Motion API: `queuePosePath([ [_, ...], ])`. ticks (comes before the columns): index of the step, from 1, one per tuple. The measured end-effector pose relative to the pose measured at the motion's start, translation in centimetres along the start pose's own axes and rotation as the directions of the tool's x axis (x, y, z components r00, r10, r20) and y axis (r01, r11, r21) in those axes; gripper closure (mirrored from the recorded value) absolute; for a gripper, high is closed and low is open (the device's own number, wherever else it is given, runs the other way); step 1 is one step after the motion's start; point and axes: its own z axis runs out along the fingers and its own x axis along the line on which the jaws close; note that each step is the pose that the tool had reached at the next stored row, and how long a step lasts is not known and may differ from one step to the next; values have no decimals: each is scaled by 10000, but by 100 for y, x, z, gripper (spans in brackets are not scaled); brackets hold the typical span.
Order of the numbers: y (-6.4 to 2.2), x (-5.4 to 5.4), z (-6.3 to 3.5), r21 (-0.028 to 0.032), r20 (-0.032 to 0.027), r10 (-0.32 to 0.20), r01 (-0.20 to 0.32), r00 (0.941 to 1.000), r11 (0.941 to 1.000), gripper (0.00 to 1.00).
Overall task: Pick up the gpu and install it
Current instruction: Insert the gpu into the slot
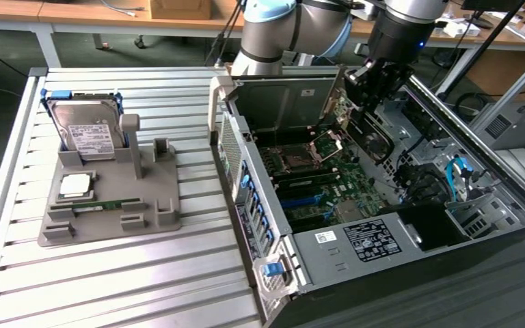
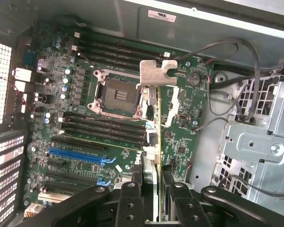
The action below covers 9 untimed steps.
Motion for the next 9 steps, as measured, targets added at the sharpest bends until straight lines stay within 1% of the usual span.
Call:
queuePosePath([
  [9,0,0,0,-4,6,-154,155,9999,9999,73],
])
